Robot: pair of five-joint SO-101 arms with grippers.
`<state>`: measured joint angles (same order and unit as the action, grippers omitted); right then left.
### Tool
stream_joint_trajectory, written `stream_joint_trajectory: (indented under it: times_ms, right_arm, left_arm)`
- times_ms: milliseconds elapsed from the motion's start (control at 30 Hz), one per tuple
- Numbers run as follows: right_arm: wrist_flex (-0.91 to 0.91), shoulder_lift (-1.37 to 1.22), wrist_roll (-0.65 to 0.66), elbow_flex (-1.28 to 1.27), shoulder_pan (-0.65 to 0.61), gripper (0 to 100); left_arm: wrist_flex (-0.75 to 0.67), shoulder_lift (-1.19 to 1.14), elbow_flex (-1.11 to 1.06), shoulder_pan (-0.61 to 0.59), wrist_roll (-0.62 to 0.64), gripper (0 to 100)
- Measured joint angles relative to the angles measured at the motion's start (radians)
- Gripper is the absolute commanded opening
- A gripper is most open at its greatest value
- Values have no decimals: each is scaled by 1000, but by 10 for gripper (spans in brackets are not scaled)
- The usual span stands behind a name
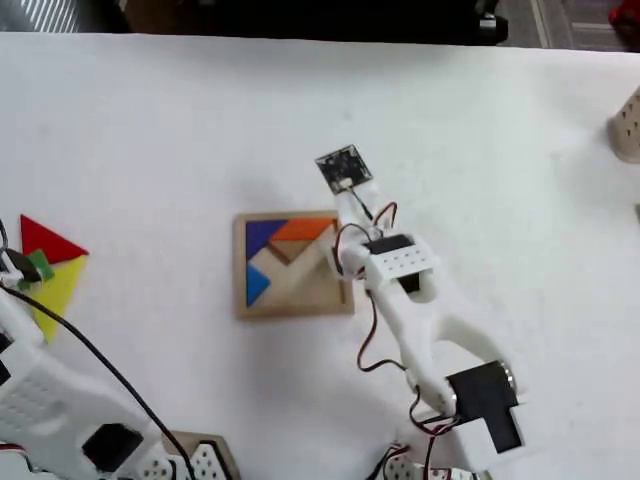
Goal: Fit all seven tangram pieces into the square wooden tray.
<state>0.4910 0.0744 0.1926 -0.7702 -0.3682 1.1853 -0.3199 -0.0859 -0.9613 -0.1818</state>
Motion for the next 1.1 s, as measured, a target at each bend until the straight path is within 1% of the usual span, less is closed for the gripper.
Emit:
stream_joint_trajectory:
  times_ms: [233,300,467,700,833,1000,1033,1100]
  right_arm:
    - [0,0,0,0,2,17]
    - [0,0,0,0,3,17]
    - [0,0,0,-15,2,17]
    - [0,0,0,-15,2,17]
    - [0,0,0,-15,2,17]
    - [0,0,0,-15,2,17]
    - [0,0,0,-15,2,17]
    - [0,0,0,-15,2,17]
  left_arm:
    - [-2,0,0,51,0,259]
    - [-26,0,0,60,0,259]
    - [-84,-2,0,60,0,260]
    - [-140,-66,2,69,-6,260]
    - [-153,-114,21,77,-41,256]
    - [-155,-141,41,81,-43,255]
    - [-155,-141,41,81,-43,251]
    - [-155,-141,41,81,-43,212]
